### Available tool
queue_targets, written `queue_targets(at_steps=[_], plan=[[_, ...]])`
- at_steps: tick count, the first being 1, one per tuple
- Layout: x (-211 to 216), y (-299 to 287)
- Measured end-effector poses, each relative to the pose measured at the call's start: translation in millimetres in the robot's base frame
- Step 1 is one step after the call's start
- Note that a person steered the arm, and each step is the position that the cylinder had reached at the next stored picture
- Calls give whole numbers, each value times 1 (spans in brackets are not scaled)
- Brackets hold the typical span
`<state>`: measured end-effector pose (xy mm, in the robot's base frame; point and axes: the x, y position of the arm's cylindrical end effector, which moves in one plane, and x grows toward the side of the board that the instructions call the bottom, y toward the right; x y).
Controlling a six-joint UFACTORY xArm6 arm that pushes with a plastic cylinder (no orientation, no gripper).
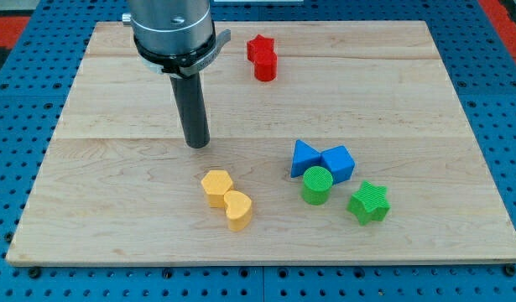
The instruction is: Nudge the red star along with red circle down a bit
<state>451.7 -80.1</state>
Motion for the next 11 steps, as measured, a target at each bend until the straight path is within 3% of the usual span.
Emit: queue_targets(at_steps=[1,2,3,4,5,7,8,10,11], plan=[[-26,60],[-26,109],[-26,116],[-29,181],[-78,194],[-194,132],[-226,128],[-244,69],[-211,68]])
